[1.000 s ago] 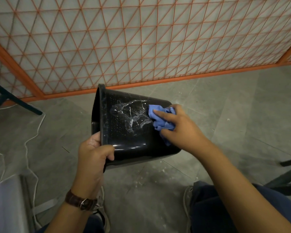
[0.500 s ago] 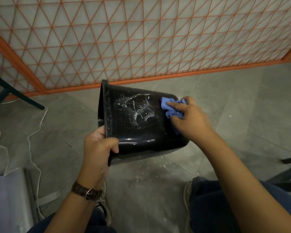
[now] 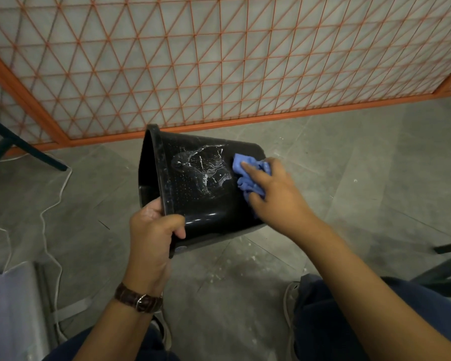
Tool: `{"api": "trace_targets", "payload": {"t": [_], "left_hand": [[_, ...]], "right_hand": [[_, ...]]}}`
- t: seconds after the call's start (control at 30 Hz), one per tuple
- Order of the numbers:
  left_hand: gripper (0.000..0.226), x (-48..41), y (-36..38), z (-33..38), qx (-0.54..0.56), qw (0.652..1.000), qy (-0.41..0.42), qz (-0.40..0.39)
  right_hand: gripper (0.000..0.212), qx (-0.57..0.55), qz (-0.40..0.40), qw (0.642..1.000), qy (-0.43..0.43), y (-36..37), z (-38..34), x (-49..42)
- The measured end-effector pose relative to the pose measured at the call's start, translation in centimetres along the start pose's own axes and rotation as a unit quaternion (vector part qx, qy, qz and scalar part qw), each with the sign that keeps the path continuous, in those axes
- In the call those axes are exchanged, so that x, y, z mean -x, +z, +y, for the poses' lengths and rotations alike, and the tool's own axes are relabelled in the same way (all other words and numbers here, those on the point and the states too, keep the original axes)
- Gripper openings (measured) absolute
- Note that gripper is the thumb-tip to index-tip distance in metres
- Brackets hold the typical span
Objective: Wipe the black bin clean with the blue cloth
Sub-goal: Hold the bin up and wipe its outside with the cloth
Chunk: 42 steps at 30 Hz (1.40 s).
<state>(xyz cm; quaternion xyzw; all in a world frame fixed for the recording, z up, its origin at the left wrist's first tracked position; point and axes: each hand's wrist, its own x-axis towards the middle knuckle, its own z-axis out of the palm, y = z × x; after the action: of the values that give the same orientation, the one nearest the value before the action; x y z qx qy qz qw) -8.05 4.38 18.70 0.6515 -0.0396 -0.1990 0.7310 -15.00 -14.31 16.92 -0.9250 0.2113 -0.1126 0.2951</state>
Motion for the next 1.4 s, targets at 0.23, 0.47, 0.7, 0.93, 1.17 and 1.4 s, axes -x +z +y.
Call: {"api": "trace_targets", "payload": {"t": [0.23, 0.47, 0.7, 0.93, 1.17, 1.4], "left_hand": [[0.026, -0.5, -0.6, 0.2, 0.018, 1.0, -0.018, 0.018], [0.025, -0.3, -0.3, 0.1, -0.002, 1.0, -0.013, 0.022], [0.028, -0.2, 0.2, -0.1, 0.006, 0.999, -0.035, 0.006], [0.029, -0.7, -0.7, -0.2, 0.015, 0.999, -0.037, 0.028], [0.028, -0.2, 0.2, -0.4, 0.008, 1.0, -0.029, -0.002], [0.028, -0.4, 0.1, -0.6, 0.007, 0.999, -0.031, 0.012]], "right_hand": [[0.035, -0.067, 0.064, 0.995, 0.038, -0.8, 0.0, -0.9], [0.04, -0.16, -0.006, 0.986, -0.054, 0.9, -0.8, 0.1], [0.038, -0.125, 0.107, 0.986, 0.025, 1.1, -0.7, -0.6], [0.039, -0.248, -0.03, 0.968, -0.018, 0.0, -0.7, -0.6], [0.041, -0.167, 0.061, 0.983, -0.048, 2.2, -1.0, 0.0], [0.032, -0.26, 0.079, 0.962, 0.033, 1.8, -1.0, -0.5]]}}
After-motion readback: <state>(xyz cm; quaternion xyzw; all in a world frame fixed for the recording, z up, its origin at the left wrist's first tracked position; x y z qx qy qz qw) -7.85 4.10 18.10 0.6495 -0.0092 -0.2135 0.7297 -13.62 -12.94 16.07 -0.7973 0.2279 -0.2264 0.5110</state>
